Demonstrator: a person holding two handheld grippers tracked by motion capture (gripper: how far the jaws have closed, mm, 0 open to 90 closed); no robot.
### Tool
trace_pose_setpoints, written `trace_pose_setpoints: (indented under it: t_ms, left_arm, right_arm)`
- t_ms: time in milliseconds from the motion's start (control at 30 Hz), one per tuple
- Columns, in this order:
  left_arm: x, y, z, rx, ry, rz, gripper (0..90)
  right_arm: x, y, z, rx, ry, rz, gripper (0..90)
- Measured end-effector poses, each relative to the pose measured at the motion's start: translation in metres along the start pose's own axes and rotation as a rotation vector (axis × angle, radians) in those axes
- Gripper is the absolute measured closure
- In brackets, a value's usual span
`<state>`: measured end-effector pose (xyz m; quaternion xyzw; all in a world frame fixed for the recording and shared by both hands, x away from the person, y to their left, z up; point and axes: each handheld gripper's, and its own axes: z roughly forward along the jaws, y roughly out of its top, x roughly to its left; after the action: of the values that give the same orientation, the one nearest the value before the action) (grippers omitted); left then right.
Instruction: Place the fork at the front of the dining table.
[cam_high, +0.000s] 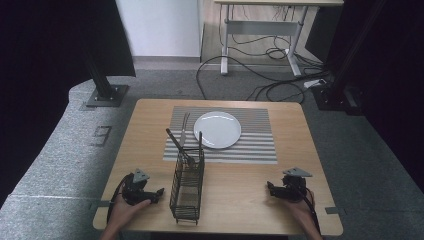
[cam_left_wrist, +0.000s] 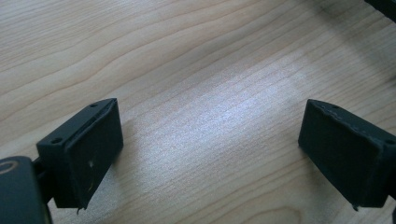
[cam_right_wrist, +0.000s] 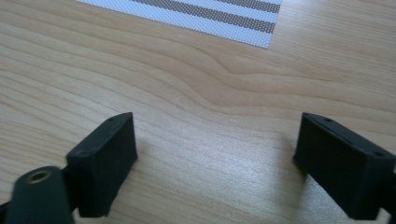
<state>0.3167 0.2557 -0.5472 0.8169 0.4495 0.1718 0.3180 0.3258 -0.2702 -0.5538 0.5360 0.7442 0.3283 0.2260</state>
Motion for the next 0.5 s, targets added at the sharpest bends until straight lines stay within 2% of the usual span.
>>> trace_pose_setpoints:
  t_ms: [167, 233, 267, 300, 333, 367, 433, 500]
  left_arm:
    - [0.0, 0.0, 0.0, 0.0, 0.0, 0.0, 6.1]
    - [0.0, 0.0, 0.0, 0.0, 0.0, 0.0, 6.1]
    - [0.0, 0.0, 0.0, 0.0, -0.001, 0.0, 6.1]
    - [0.0, 0.0, 0.0, 0.0, -0.001, 0.001, 6.2]
    - [0.0, 0.0, 0.0, 0.0, -0.001, 0.001, 6.1]
    - [0.0, 0.0, 0.0, 0.0, -0.001, 0.001, 6.1]
    - [0.0, 0.0, 0.0, 0.0, -0.003, 0.003, 6.0]
    - [0.001, 0.0, 0.0, 0.001, -0.005, 0.004, 5.8]
  right_arm:
    - [0.002, 0.003, -0.004, -0.011, 0.019, 0.004, 13.6]
    - [0.006, 0.008, -0.012, -0.046, 0.033, -0.006, 14.6]
    - [0.006, 0.008, -0.012, -0.046, 0.033, -0.006, 14.6]
    - [0.008, 0.011, -0.018, -0.077, 0.044, -0.006, 16.8]
    - [0.008, 0.011, -0.018, -0.077, 0.044, -0.006, 16.8]
    - [0.012, 0.012, -0.025, -0.12, 0.032, -0.013, 17.5]
    - [0.015, 0.014, -0.03, -0.135, 0.026, -0.014, 18.2]
    - [0.015, 0.017, -0.034, -0.148, 0.049, -0.005, 19.1]
